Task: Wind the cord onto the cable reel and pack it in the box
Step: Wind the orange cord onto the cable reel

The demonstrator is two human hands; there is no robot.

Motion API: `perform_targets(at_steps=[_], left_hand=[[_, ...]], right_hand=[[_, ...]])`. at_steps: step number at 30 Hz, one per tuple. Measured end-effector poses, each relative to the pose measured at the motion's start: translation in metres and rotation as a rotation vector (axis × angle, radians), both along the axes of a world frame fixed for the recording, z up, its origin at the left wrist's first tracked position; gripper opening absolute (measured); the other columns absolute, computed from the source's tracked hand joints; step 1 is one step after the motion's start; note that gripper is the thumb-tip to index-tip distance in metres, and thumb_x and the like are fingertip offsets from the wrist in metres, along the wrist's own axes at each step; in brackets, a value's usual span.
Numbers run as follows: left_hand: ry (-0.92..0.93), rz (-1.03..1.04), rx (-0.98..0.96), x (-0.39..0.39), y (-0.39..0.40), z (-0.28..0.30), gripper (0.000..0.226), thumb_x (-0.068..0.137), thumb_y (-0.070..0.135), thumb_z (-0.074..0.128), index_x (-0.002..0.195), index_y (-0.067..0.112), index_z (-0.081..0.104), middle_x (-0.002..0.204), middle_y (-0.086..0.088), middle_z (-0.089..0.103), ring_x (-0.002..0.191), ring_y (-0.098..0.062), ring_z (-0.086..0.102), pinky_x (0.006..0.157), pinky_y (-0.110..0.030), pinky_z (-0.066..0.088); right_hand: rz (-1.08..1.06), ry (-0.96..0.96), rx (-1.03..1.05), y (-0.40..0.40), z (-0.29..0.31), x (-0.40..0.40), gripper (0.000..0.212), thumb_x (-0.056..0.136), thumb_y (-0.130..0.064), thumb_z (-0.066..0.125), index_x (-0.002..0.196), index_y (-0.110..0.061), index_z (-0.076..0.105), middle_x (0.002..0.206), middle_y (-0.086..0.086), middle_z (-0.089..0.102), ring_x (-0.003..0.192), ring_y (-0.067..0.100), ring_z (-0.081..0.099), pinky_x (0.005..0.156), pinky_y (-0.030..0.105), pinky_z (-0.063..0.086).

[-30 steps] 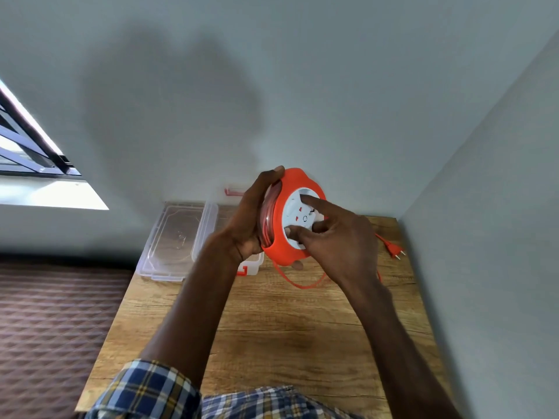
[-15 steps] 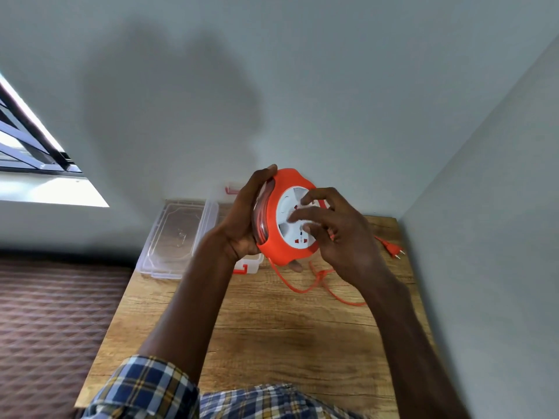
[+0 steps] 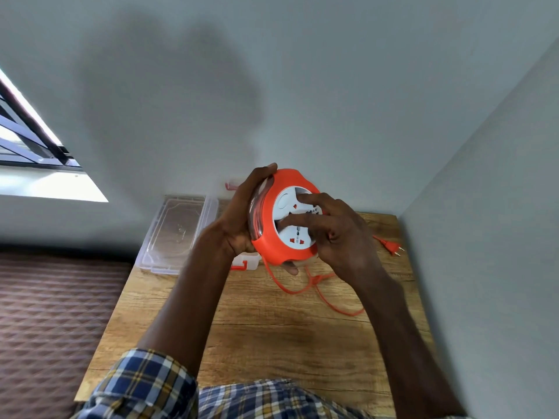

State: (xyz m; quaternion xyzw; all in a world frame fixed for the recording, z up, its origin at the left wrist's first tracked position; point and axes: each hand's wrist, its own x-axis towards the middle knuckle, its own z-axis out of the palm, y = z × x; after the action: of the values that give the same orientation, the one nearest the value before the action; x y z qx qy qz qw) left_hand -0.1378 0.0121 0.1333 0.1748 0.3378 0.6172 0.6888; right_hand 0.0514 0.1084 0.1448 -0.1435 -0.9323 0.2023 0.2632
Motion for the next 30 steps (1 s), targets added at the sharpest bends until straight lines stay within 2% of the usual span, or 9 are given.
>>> perform_targets(at_steps=[3,7,11,14,17,20,23,25,30], left_hand=[[0.037,0.043,-0.012,0.001,0.0,0.003,0.061,0.101,0.064,0.049,0.123,0.014,0.076,0.12,-0.014,0.075,0.107,-0.032,0.073,0.095,-0.047,0.059],[0.106,0.113,-0.015,0.004,0.0,0.006,0.056,0.101,0.062,0.051,0.119,0.017,0.08,0.117,-0.013,0.078,0.106,-0.031,0.075,0.087,-0.045,0.061],[0.105,0.132,-0.006,0.008,0.0,0.009,0.058,0.103,0.062,0.046,0.117,0.018,0.081,0.117,-0.013,0.078,0.106,-0.031,0.076,0.087,-0.045,0.062],[0.135,0.125,-0.006,0.016,0.002,0.012,0.061,0.104,0.063,0.04,0.112,0.022,0.084,0.114,-0.01,0.08,0.102,-0.027,0.078,0.082,-0.042,0.063],[0.147,0.134,-0.017,0.021,0.003,0.015,0.061,0.102,0.065,0.039,0.11,0.025,0.084,0.114,-0.009,0.081,0.1,-0.026,0.079,0.079,-0.04,0.064],[0.158,0.125,-0.005,0.019,0.001,0.016,0.061,0.103,0.065,0.039,0.111,0.026,0.084,0.116,-0.008,0.08,0.102,-0.026,0.079,0.08,-0.04,0.064],[0.121,0.112,0.0,0.013,0.001,0.013,0.062,0.102,0.067,0.041,0.117,0.022,0.081,0.121,-0.011,0.078,0.106,-0.03,0.077,0.085,-0.046,0.062],[0.081,0.082,-0.004,0.01,0.0,0.01,0.066,0.1,0.07,0.044,0.124,0.019,0.078,0.125,-0.014,0.075,0.109,-0.034,0.074,0.09,-0.052,0.06],[0.063,0.018,-0.022,0.005,-0.001,0.005,0.067,0.096,0.072,0.049,0.124,0.018,0.078,0.124,-0.014,0.075,0.109,-0.035,0.074,0.091,-0.053,0.06]], right_hand=[[-0.059,0.006,-0.022,-0.002,-0.003,-0.002,0.058,0.084,-0.004,0.073,0.12,-0.049,0.07,0.138,-0.011,0.062,0.126,0.016,0.06,0.079,0.03,0.06],[-0.201,0.016,-0.14,-0.011,-0.004,-0.004,0.065,0.075,-0.046,0.08,0.136,-0.05,0.057,0.122,-0.014,0.069,0.11,0.007,0.063,0.081,0.026,0.06],[-0.354,0.082,-0.192,-0.021,0.0,-0.011,0.066,0.069,-0.069,0.072,0.13,-0.047,0.062,0.088,-0.02,0.07,0.082,0.0,0.066,0.069,0.02,0.055],[-0.526,0.119,-0.372,-0.026,-0.002,-0.022,0.062,0.074,-0.08,0.062,0.119,-0.037,0.063,0.092,-0.009,0.076,0.078,0.006,0.071,0.058,0.02,0.054],[-0.546,0.097,-0.303,-0.024,-0.003,-0.022,0.061,0.081,-0.078,0.061,0.119,-0.031,0.064,0.1,-0.002,0.079,0.078,0.012,0.074,0.054,0.017,0.05],[-0.506,0.089,-0.197,-0.019,0.002,-0.014,0.058,0.087,-0.075,0.059,0.121,-0.029,0.069,0.092,-0.007,0.078,0.073,0.005,0.071,0.055,0.012,0.041],[-0.267,0.099,-0.205,-0.009,0.004,-0.003,0.034,0.096,-0.045,0.07,0.127,-0.032,0.068,0.116,-0.008,0.069,0.091,0.002,0.064,0.067,0.013,0.05],[-0.13,0.015,-0.224,-0.001,0.007,0.003,0.037,0.098,-0.027,0.071,0.133,-0.037,0.066,0.135,-0.007,0.06,0.111,0.009,0.063,0.074,0.013,0.053],[-0.063,-0.229,-0.137,-0.001,0.005,0.006,0.059,0.096,-0.024,0.072,0.143,-0.052,0.051,0.152,-0.008,0.053,0.131,0.018,0.052,0.094,0.037,0.055]])
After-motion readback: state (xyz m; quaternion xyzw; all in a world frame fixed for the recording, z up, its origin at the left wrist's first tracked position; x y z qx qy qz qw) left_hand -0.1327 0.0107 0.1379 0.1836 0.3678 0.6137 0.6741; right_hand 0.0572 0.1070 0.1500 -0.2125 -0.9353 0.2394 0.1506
